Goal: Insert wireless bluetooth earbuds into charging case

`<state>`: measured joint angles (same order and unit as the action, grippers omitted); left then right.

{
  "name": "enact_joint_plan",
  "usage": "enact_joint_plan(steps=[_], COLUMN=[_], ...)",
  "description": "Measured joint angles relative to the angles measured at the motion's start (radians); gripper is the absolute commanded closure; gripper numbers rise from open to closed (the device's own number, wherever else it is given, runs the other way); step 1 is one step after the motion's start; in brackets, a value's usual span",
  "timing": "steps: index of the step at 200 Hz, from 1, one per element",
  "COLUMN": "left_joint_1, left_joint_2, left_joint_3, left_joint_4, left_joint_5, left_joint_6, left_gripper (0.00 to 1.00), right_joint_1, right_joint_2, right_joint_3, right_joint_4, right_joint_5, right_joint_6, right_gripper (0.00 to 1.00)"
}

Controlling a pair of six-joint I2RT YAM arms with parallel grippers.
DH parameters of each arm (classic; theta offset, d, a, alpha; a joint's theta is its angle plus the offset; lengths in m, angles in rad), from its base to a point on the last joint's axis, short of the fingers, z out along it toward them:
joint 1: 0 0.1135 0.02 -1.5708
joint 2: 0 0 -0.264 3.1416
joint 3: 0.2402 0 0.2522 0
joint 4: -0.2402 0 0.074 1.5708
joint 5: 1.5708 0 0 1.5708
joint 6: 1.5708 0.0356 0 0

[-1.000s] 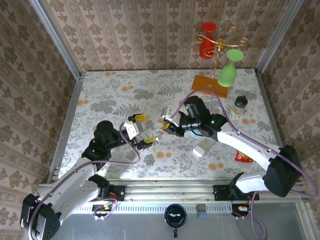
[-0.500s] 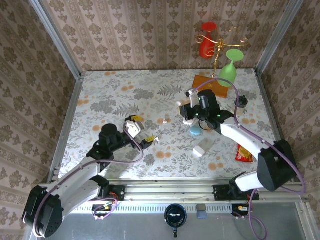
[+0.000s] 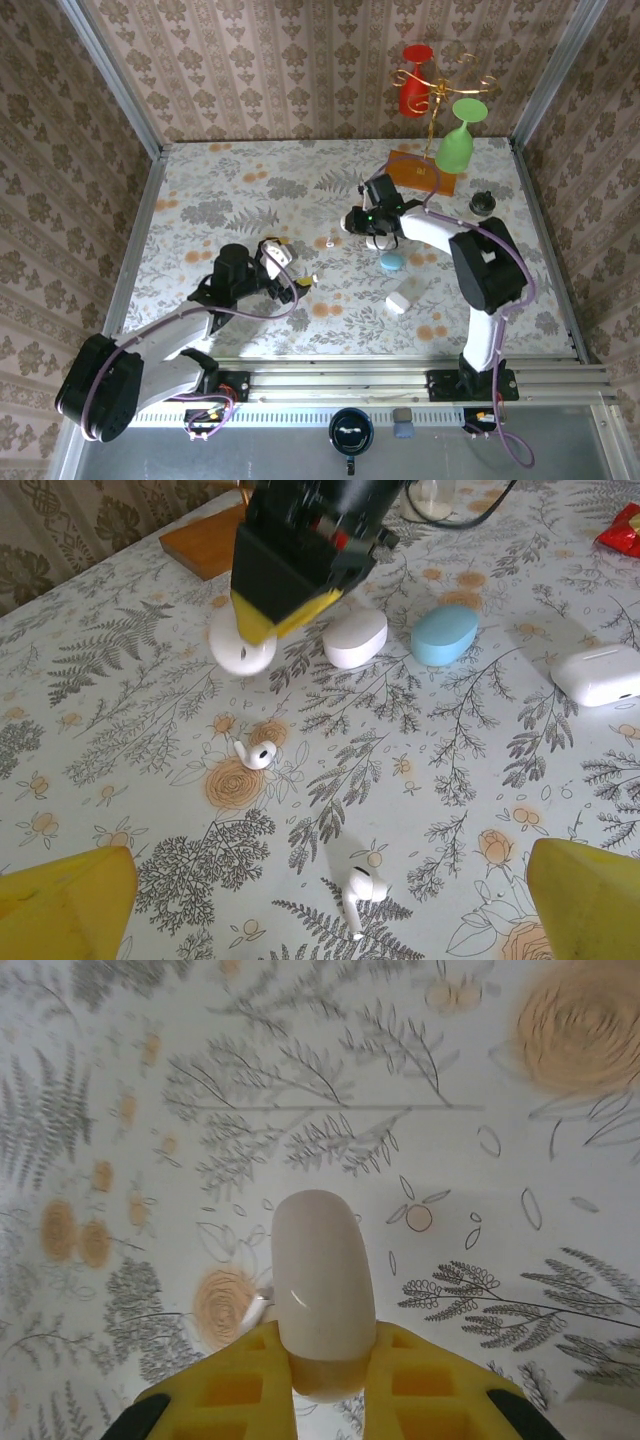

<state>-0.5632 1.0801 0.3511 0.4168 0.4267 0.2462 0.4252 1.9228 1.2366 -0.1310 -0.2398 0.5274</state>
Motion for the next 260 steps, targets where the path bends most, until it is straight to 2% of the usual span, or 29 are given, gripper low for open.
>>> enact_joint_plan(steps=[28,70,110,142,176,229,260], left_joint_1=[0.0,-0.002,-0.012,-0.019,-0.02,-0.02,-0.02], left_joint_2=[0.011,0.024,0.026,0.026,0.026,0.027,0.027], left_joint_3=[0.0,0.0,0.003,0.004,0.019,0.044,0.044], left_joint_4=[0.007,0.012,0.012,0.012,0.011,0.006,0.004], left_joint_5=[0.0,0.006,0.02,0.036,0.049,0.061,0.067], left_joint_6=[0.0,0.0,0.0,0.0,0.0,0.0,0.0], left_gripper=[0.0,0.0,0.0,0.0,0.0,0.0,0.0], right_joint_1=[0.0,0.0,0.0,0.0,0.0,0.025,0.031], right_joint_2=[0.074,0.074,-0.074,-0.278,-0.452,-0.627,-0.64], right_joint_3=[0.036,0.043,-0.048,-0.149,-0.256,-0.485,-0.591], right_joint_4=[0.011,0.01,-0.011,-0.071,-0.205,-0.319,-0.311], right_joint_5=[-0.022,-0.021,0.035,0.097,0.153,0.18,0.163], right_joint_6=[0.006,-0.023,-0.092,-0.142,-0.146,-0.002,0.027], right_gripper=[0.81,0.53,0.36,0.28,0.25,0.19,0.19])
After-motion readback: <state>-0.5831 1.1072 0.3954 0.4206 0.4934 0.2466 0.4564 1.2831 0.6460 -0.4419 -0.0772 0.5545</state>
